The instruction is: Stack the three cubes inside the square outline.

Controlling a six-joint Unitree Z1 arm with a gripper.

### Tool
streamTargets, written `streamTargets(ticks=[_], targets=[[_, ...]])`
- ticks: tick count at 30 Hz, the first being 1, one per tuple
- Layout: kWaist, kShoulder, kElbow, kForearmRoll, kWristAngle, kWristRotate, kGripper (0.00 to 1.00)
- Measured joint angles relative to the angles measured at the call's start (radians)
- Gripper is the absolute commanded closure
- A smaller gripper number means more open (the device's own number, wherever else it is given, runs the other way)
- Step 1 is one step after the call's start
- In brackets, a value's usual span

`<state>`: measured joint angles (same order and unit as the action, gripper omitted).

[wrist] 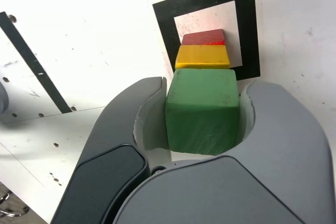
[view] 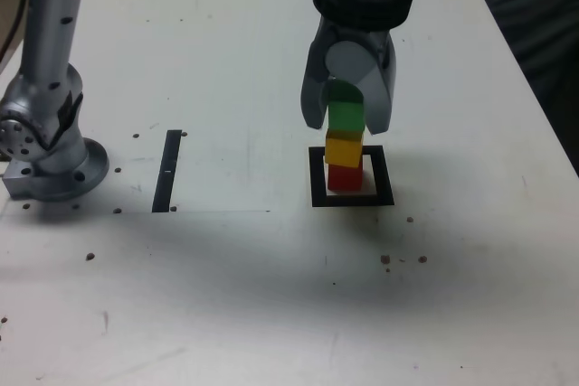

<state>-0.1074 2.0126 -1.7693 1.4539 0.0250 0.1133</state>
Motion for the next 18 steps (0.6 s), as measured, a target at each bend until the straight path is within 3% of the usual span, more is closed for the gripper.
streamTargets(ticks=[4, 6, 18], targets=[[0.000, 0.005, 0.008, -0.007, -0.011, 0.008, 0.18], [0.000, 0.007, 0.011, -0.009, -0.014, 0.010, 0.03], [0.011, 0.008, 0.032, -0.014, -0.025, 0.011, 0.00]])
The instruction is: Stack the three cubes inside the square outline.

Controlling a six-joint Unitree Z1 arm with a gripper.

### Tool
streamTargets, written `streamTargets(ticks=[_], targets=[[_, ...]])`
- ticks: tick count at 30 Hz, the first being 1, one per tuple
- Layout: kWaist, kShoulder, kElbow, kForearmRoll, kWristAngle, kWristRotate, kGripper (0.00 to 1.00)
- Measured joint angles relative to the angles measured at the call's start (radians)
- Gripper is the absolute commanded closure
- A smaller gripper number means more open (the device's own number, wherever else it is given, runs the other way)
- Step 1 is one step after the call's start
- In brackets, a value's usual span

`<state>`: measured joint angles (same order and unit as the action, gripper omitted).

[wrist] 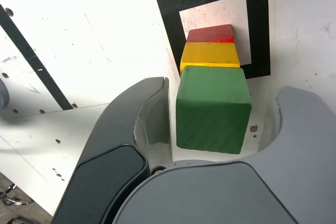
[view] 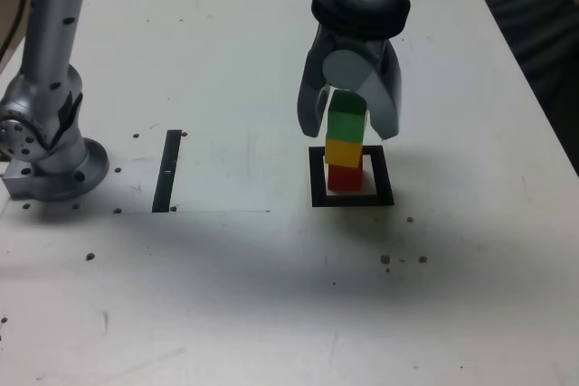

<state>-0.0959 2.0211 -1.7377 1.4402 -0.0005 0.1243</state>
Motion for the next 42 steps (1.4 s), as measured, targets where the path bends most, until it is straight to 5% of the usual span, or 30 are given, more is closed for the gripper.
streamTargets(ticks=[12, 19, 29, 42], targets=[[0.001, -0.172, 0.097, -0.016, 0.077, -0.048, 0.00], [0.001, -0.333, 0.311, -0.083, 0.098, -0.120, 0.00], [0.001, -0.486, 0.665, -0.224, 0.070, -0.186, 0.00], [0.001, -0.505, 0.943, -0.406, 0.023, -0.190, 0.00]])
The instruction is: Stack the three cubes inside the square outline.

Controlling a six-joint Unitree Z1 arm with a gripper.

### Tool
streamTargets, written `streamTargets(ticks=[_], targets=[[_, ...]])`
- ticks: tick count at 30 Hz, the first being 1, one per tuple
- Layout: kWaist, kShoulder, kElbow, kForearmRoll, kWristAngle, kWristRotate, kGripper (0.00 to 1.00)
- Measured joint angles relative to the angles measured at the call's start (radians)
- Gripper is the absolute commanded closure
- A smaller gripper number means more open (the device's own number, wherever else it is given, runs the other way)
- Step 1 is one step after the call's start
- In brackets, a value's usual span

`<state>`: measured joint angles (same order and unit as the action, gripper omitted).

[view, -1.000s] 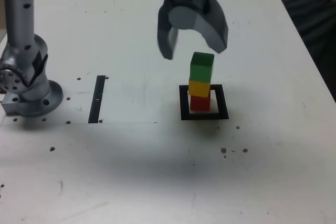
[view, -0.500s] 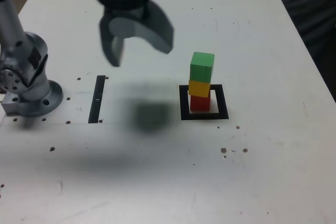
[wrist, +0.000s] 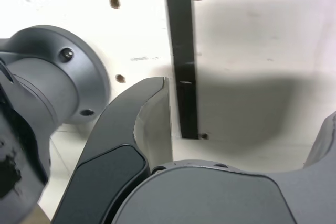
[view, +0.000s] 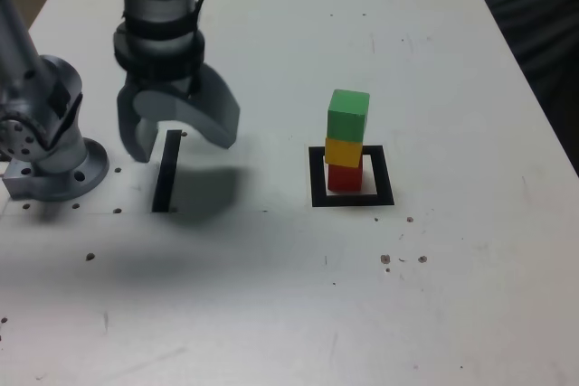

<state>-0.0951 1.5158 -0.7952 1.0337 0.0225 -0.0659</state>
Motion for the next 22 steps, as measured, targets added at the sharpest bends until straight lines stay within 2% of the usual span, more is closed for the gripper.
streamTargets(ticks=[11, 22], targets=[[0.000, 0.026, 0.067, -0.059, -0.020, 0.000, 0.00], [0.000, 0.026, 0.065, -0.042, -0.024, -0.003, 0.00]])
